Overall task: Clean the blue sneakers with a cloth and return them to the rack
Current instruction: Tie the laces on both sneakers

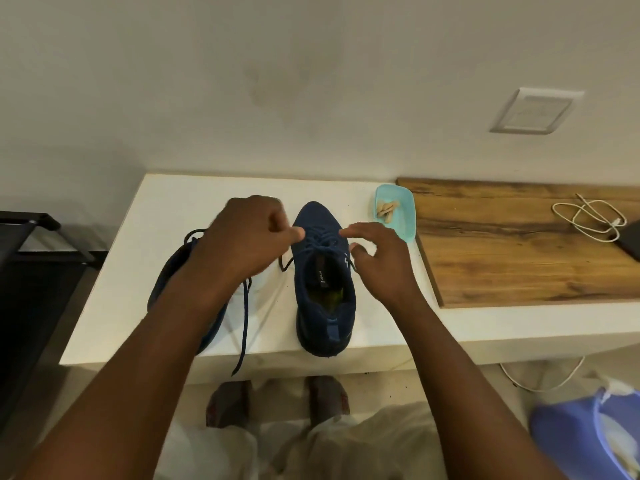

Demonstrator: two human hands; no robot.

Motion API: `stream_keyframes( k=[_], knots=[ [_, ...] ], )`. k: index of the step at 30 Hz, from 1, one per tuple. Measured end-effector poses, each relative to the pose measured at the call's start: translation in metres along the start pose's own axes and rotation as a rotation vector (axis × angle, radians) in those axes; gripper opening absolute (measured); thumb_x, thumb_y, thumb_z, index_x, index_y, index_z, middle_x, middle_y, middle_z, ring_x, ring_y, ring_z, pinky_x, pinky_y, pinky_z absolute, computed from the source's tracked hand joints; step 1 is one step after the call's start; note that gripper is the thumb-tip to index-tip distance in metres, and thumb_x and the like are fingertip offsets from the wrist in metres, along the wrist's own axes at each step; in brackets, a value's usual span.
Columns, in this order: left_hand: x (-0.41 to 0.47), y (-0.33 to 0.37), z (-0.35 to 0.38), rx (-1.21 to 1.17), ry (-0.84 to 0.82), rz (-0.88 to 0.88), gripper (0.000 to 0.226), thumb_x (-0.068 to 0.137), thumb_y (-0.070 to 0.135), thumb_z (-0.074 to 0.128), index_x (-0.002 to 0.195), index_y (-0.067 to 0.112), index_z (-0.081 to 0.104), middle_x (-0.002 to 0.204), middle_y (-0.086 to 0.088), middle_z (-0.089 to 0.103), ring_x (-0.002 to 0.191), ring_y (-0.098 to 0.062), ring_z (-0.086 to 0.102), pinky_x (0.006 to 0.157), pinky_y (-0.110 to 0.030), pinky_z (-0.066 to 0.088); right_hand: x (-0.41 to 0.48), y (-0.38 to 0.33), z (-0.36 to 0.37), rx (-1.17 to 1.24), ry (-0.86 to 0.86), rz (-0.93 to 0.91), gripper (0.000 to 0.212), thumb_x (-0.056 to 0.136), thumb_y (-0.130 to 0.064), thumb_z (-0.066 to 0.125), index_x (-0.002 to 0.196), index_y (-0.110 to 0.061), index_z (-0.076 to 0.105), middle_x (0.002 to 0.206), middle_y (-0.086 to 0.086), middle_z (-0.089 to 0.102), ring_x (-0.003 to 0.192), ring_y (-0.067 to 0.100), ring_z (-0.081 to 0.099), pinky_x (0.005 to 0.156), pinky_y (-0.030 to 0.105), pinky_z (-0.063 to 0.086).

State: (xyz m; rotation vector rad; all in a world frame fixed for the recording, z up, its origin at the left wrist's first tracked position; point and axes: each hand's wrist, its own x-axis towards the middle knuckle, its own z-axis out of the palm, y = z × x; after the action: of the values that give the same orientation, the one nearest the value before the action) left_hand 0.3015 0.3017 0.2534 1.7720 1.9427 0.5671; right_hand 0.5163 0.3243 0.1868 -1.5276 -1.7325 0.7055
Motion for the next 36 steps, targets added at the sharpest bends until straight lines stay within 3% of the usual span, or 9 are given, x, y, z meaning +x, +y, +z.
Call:
stream_keyframes(
  k=[3, 5, 10, 15, 21, 26, 29, 32, 36],
  knots=[
    [0.002, -0.004, 0.030, -0.111, -0.115, 0.069, 0.037, 0.090, 0.039, 0.072, 0.125, 0.026, 0.068, 0.116, 0.006, 0.070, 0.105, -0.011, 0.066, 0.094, -0.033, 0.053, -0.002, -0.002, 0.005, -0.077, -0.128, -0.018, 0.024, 0.096, -0.018, 0.058, 0.116, -0.027, 0.068, 0.121, -0.009, 0.064, 0.108, 0.003, 0.055, 0.094, 0.023, 0.043],
    [0.001, -0.010, 0.047, -0.148, -0.165, 0.043, 0.047, 0.090, 0.038, 0.073, 0.133, 0.021, 0.065, 0.122, 0.001, 0.070, 0.106, -0.012, 0.067, 0.095, -0.030, 0.052, -0.002, 0.000, 0.006, -0.101, -0.141, -0.004, 0.023, 0.095, -0.021, 0.059, 0.116, -0.026, 0.069, 0.119, -0.007, 0.067, 0.102, 0.004, 0.059, 0.091, 0.025, 0.047],
    [0.004, -0.015, 0.051, -0.242, -0.072, -0.004, 0.026, 0.078, 0.037, 0.085, 0.098, 0.022, 0.080, 0.081, 0.010, 0.074, 0.075, 0.000, 0.068, 0.063, -0.008, 0.044, -0.001, -0.001, 0.007, -0.162, -0.188, 0.051, 0.015, 0.095, -0.026, 0.060, 0.107, -0.027, 0.068, 0.104, -0.011, 0.065, 0.092, 0.006, 0.059, 0.087, 0.030, 0.052],
    [0.004, -0.019, 0.048, -0.298, -0.079, -0.012, 0.027, 0.077, 0.037, 0.086, 0.101, 0.025, 0.079, 0.081, 0.011, 0.073, 0.078, 0.002, 0.068, 0.068, -0.010, 0.044, -0.002, -0.004, 0.005, -0.221, -0.235, 0.050, 0.018, 0.096, -0.030, 0.058, 0.113, -0.028, 0.064, 0.113, -0.009, 0.067, 0.098, 0.008, 0.060, 0.089, 0.031, 0.052],
    [0.004, -0.022, 0.046, -0.304, -0.062, -0.004, 0.019, 0.077, 0.039, 0.086, 0.090, 0.029, 0.077, 0.077, 0.010, 0.074, 0.075, -0.001, 0.068, 0.069, -0.019, 0.049, -0.006, -0.011, -0.003, -0.194, -0.298, 0.081, 0.045, 0.084, -0.043, 0.072, 0.126, -0.029, 0.061, 0.120, -0.010, 0.065, 0.103, 0.009, 0.063, 0.088, 0.032, 0.054],
    [0.005, -0.023, 0.042, -0.272, -0.079, 0.033, 0.010, 0.084, 0.038, 0.079, 0.081, 0.028, 0.078, 0.070, 0.009, 0.073, 0.068, 0.001, 0.068, 0.061, -0.017, 0.046, -0.005, -0.016, -0.001, -0.282, -0.160, 0.108, 0.030, 0.084, -0.034, 0.072, 0.113, -0.028, 0.070, 0.107, -0.008, 0.070, 0.091, 0.011, 0.065, 0.085, 0.030, 0.055],
    [0.007, -0.024, 0.039, -0.184, -0.131, 0.032, 0.019, 0.091, 0.040, 0.071, 0.087, 0.023, 0.078, 0.080, 0.007, 0.074, 0.077, -0.006, 0.070, 0.071, -0.026, 0.051, -0.005, -0.019, -0.001, -0.249, -0.177, 0.149, 0.022, 0.084, -0.035, 0.072, 0.105, -0.026, 0.073, 0.098, -0.007, 0.072, 0.085, 0.012, 0.066, 0.081, 0.033, 0.058],
    [0.006, -0.022, 0.035, -0.103, -0.188, 0.009, 0.045, 0.099, 0.052, 0.053, 0.090, 0.012, 0.072, 0.083, -0.006, 0.070, 0.074, -0.016, 0.064, 0.072, -0.031, 0.049, -0.004, -0.022, -0.015, -0.125, -0.207, 0.220, 0.027, 0.083, -0.045, 0.073, 0.074, -0.019, 0.072, 0.071, -0.002, 0.070, 0.069, 0.014, 0.066, 0.071, 0.032, 0.058],
    [0.009, -0.011, 0.031, -0.499, -0.171, -0.185, 0.055, 0.099, 0.062, 0.045, 0.091, 0.014, 0.069, 0.099, 0.000, 0.074, 0.094, -0.014, 0.072, 0.096, -0.041, 0.054, -0.003, -0.034, -0.031, 0.252, -0.170, 0.431, 0.033, 0.087, -0.048, 0.067, 0.076, -0.018, 0.058, 0.081, 0.003, 0.065, 0.087, 0.022, 0.065, 0.084, 0.043, 0.058]
  ],
)
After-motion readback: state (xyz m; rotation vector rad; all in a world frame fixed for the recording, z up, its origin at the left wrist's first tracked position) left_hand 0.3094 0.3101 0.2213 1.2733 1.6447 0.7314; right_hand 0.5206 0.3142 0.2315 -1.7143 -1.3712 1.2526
